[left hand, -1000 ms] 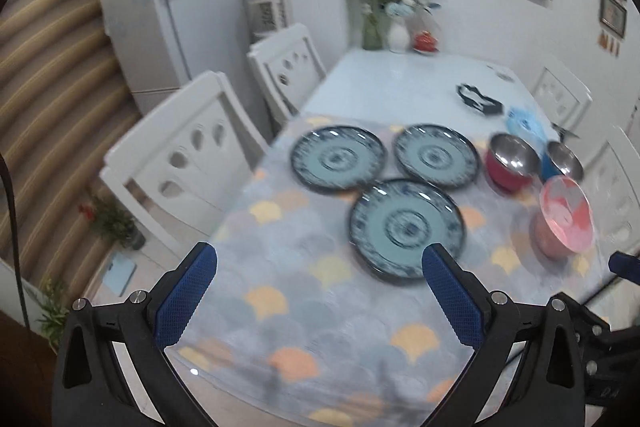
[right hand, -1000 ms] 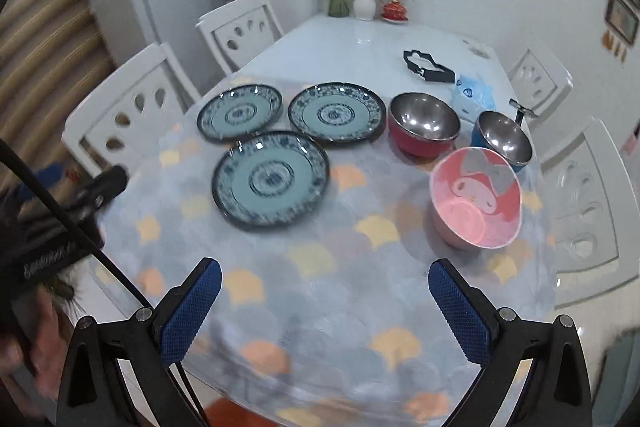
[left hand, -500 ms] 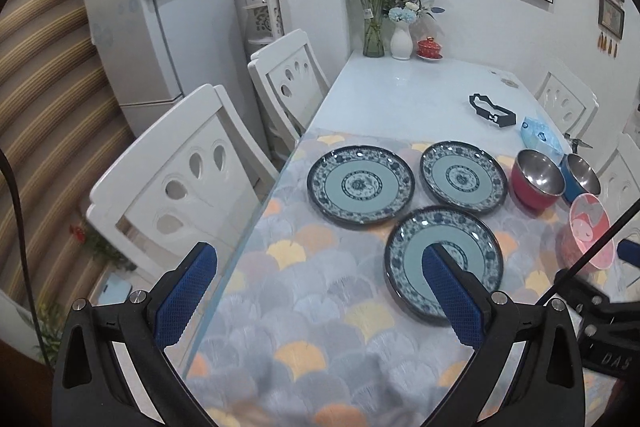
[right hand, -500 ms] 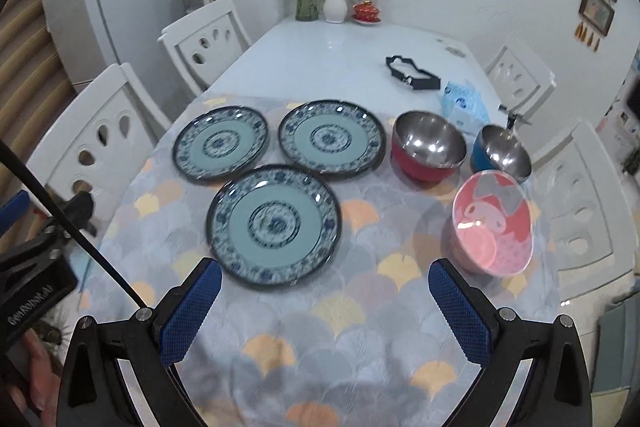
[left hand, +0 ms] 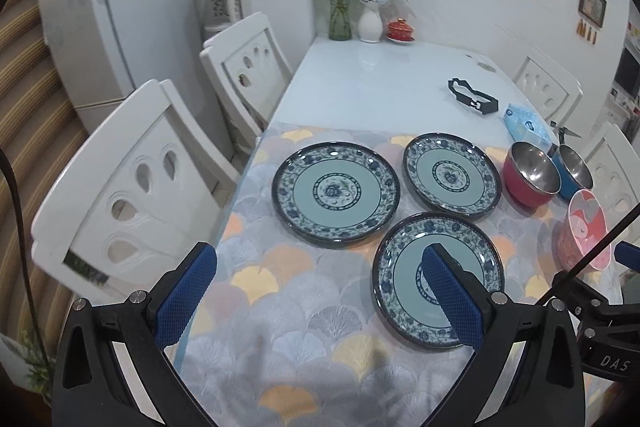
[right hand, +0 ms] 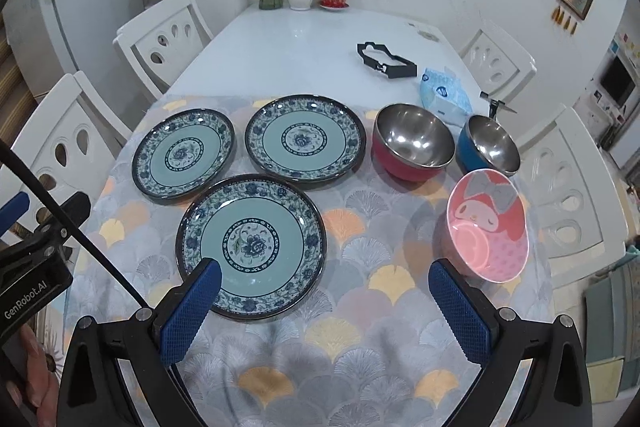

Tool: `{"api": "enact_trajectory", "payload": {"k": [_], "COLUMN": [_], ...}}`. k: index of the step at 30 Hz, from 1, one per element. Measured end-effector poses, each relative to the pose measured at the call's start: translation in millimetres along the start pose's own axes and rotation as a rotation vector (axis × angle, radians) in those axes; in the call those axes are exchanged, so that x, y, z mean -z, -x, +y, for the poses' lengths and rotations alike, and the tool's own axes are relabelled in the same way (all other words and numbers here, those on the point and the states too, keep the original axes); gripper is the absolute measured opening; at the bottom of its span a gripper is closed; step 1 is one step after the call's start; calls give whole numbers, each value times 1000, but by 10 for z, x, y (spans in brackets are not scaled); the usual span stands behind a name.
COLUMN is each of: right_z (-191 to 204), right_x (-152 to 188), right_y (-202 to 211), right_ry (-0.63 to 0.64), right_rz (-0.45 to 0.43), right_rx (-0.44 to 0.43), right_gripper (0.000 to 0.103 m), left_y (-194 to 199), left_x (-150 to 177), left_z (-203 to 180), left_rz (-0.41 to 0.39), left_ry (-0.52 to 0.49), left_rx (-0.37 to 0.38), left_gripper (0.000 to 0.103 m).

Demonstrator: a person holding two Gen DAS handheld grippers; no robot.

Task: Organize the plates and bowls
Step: 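Move both tools toward the nearest blue-and-white plate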

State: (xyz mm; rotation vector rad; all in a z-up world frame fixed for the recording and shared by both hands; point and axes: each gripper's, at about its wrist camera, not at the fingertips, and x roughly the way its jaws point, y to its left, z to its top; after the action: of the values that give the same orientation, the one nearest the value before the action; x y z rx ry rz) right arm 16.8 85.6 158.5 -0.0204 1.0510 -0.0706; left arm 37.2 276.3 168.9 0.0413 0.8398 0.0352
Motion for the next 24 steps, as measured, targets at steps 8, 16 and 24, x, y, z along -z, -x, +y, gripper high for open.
{"api": "enact_trajectory", "payload": {"k": [8,16,24], "right_z": [-19,-204,-125], "right_x": [-125,-191,-341], "right_y": [-83,-299,-453], "right_ry": [-42,-125,-121], "right_rz": [-11,9,17], "right_rx": [23,23,46], "right_gripper": [103,103,103], "left_y": [-213,-571,-700], "left_x": [-80,-70,-180], "left_z": [68,147,156], "left_rz": [35,104,91], "left_ry": [-26,-24,-10], "left_rx": [36,104,126], "left_gripper": [103,102,102]}}
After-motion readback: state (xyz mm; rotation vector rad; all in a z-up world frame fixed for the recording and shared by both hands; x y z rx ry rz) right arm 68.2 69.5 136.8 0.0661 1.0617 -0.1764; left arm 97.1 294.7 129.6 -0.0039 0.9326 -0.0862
